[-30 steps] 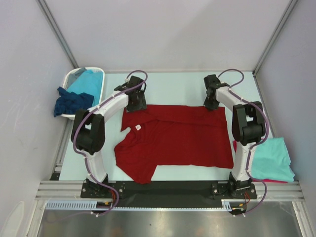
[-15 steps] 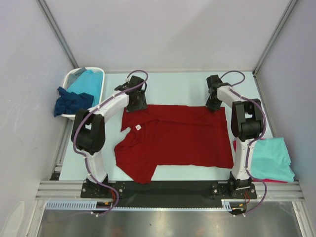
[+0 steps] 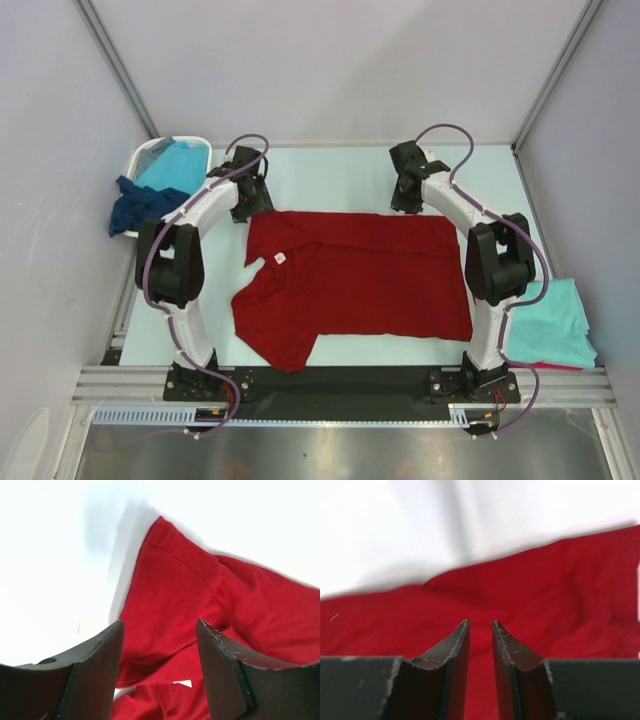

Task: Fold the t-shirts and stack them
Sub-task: Fold the flattened tshirt in 1/3 of the way

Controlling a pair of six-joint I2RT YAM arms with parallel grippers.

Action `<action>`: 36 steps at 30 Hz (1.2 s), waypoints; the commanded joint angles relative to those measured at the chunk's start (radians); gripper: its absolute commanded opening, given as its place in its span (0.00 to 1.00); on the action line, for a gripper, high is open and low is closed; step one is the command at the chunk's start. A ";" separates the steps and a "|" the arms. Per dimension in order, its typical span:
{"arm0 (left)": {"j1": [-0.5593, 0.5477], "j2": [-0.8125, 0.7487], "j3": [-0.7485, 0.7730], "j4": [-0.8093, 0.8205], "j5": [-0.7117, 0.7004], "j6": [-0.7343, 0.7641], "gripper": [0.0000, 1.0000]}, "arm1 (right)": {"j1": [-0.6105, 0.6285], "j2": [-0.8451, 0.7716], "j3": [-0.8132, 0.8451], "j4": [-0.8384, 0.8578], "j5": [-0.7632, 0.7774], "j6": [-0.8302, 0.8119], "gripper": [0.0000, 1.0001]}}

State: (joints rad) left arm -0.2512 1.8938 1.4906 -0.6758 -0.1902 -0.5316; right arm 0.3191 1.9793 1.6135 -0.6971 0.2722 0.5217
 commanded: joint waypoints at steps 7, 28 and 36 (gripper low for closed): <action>-0.008 0.090 0.089 0.001 0.094 -0.001 0.61 | 0.077 -0.122 0.008 -0.035 0.044 -0.031 0.29; -0.031 0.076 0.020 0.008 0.077 0.010 0.38 | 0.077 -0.108 -0.018 -0.016 0.025 -0.035 0.27; -0.040 0.082 0.005 0.018 0.078 0.007 0.36 | 0.075 -0.103 -0.035 -0.004 0.024 -0.032 0.26</action>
State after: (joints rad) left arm -0.2794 2.0140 1.5005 -0.6754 -0.1020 -0.5236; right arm 0.3950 1.8996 1.5837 -0.7212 0.2901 0.4961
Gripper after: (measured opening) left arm 0.428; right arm 0.267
